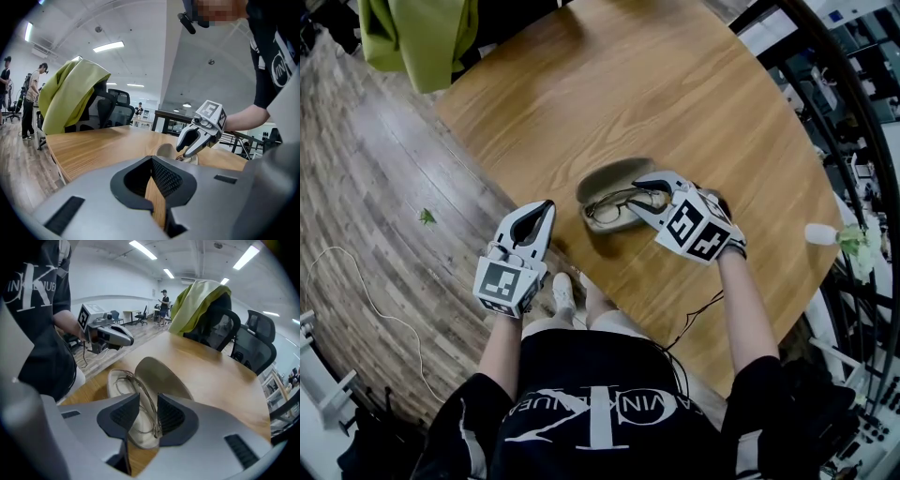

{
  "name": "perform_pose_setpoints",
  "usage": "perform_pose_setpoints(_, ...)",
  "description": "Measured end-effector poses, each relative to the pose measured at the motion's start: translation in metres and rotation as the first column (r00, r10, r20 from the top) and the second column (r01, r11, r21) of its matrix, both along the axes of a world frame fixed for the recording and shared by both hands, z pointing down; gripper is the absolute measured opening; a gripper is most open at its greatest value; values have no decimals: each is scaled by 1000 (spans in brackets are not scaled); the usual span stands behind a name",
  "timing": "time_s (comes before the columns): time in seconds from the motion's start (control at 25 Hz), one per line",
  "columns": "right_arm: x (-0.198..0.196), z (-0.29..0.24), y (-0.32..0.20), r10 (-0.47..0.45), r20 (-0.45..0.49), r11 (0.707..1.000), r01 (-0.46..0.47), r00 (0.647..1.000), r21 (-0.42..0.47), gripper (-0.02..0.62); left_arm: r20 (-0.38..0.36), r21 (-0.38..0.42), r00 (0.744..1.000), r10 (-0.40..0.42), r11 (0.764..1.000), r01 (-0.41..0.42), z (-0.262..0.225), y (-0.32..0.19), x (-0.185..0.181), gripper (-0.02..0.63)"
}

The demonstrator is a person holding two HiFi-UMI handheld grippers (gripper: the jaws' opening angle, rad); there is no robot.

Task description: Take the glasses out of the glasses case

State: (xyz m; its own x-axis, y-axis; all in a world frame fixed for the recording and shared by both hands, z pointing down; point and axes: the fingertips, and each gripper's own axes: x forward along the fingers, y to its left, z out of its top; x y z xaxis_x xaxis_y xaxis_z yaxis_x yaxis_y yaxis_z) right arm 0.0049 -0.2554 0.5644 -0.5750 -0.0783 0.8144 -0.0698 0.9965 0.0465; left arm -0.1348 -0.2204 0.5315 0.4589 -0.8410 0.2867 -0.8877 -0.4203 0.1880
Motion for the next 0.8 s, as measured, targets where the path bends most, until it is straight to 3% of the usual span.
perform_pose_setpoints(0.32,-1,21,1,-69,-67,997,68,995,-28,121,-9,-10,1000,0,1000,0,8,-7,8,15)
perform_pose_setpoints(0.8,-4,39,2,-180,-153,977,194,972,86,71,-19,-39,1000,-17,999,16,22,-8,9,15)
